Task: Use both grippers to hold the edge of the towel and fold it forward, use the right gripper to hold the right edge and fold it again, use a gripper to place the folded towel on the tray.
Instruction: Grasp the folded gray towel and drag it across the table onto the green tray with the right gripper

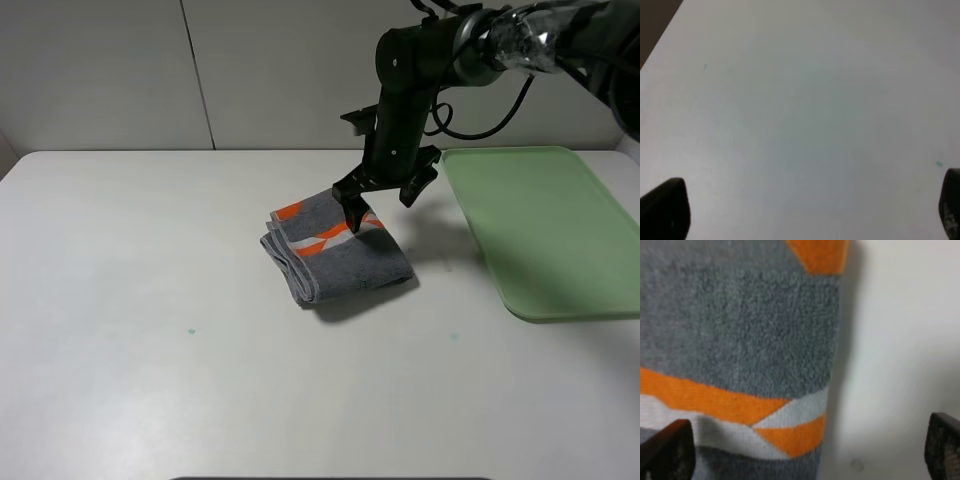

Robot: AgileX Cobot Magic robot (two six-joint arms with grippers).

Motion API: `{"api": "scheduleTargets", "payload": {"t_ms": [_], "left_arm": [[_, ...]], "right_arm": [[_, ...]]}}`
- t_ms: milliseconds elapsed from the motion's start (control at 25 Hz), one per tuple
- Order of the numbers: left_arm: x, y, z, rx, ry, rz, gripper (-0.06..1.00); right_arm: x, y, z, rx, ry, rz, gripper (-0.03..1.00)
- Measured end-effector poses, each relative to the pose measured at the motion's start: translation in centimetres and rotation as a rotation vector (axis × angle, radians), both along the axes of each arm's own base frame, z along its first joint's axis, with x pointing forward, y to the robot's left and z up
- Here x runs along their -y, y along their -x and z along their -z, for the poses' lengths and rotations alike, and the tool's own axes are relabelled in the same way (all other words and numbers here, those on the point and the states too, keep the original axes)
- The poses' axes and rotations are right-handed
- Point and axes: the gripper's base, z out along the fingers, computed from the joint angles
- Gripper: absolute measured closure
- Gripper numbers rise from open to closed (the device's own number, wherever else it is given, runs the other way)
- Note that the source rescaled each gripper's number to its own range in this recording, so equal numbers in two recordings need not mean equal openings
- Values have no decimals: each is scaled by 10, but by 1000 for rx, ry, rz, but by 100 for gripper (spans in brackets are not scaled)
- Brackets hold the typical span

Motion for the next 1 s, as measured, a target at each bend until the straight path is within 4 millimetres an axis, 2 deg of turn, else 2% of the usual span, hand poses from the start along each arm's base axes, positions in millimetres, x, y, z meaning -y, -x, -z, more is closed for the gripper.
{"api": "scheduleTargets", "payload": {"t_ms": [280,520,760,880,1000], "left_arm": [[0,0,0,0,0,0,-6],[0,0,0,0,0,0,-6],[0,0,0,0,0,0,-6],[0,0,0,0,1,0,-6],[0,0,0,0,1,0,-6]], "right_arm": [[-1,-2,25,-24,14,-4,-3],[-2,-4,34,-34,14,-4,-3],[-2,-4,34,-33,13,-7,-3],[-4,-3,35,-40,1,-2,14],[-7,-1,35,-50,-17,5,41]]}}
